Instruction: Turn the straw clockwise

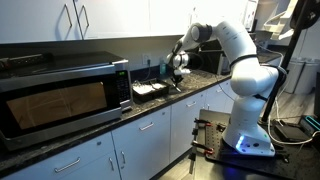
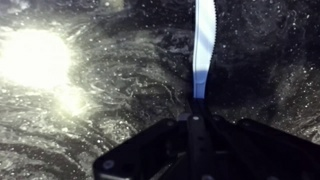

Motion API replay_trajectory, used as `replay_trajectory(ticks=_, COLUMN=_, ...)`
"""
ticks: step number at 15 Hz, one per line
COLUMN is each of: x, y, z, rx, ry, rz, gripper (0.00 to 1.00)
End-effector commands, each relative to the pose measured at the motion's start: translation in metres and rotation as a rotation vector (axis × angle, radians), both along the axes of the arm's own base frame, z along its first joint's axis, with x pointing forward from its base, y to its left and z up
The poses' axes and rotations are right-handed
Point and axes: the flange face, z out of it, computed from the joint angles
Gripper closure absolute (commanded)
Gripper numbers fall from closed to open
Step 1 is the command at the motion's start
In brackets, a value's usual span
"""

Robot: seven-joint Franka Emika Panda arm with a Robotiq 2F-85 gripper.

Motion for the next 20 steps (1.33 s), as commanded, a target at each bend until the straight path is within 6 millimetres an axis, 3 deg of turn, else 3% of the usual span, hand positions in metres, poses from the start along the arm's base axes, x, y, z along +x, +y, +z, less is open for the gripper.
replay_trajectory(ticks=1, x=-0.001, y=0.002, z=0.005, rx=-0.014, ry=0.060, rz=-0.061, gripper=1.00)
replay_trajectory(ticks=10, x=-0.004, y=0.001, z=-0.003, rx=-0.016, ry=0.074, rz=-0.235, gripper=1.00)
replay_trajectory(ticks=20, x=-0.013, y=-0.010, z=-0.003, rx=-0.021, ry=-0.008, rz=-0.724, gripper=1.00)
